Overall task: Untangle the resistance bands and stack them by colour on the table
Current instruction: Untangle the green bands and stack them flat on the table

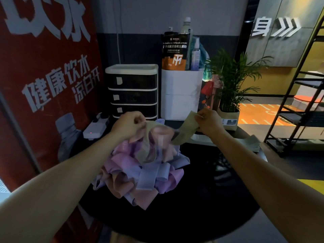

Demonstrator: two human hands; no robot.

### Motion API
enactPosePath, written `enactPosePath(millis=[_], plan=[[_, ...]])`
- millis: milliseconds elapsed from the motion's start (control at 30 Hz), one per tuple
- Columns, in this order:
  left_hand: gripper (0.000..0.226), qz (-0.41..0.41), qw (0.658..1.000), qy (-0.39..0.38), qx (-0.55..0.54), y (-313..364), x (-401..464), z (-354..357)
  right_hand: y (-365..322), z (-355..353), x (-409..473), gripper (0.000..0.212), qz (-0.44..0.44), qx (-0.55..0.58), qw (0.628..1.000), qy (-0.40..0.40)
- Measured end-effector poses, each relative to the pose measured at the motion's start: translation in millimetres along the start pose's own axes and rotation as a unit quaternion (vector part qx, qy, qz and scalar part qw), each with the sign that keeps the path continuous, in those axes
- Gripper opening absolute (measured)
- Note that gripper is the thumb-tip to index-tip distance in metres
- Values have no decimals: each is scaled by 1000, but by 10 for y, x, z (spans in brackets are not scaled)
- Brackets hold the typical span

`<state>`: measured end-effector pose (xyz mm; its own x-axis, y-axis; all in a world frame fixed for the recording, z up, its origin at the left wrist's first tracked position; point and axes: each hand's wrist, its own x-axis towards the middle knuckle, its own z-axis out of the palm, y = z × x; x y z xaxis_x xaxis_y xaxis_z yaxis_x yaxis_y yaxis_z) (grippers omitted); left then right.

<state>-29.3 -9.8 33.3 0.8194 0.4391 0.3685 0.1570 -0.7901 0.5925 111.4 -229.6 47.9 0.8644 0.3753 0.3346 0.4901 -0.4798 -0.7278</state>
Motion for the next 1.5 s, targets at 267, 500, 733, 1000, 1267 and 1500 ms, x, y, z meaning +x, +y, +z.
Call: enactPosePath(millis=[267,500,733,1000,1267,1500], plan=[[9,-127,985,66,98,-125,144,-131,147,-93,9,14,30,19,999,7],[28,-47,993,-37,102,104,152,116,189,-206,-36,12,54,92,994,3],[66,49,974,-146,-165,1068,165,648,21,-390,-68,22,6,163,987,-1],[7,65,937,-226,-258,1447,218,1061,286,-886,37,14,48,207,970,116],[25,56,925,-319,-201,1381,267,1325,956,-1230,173,20,178,284,915,225],[35,-11,914,-395,-92,1127,561,1387,1569,-1234,278,12,260,308,877,261]])
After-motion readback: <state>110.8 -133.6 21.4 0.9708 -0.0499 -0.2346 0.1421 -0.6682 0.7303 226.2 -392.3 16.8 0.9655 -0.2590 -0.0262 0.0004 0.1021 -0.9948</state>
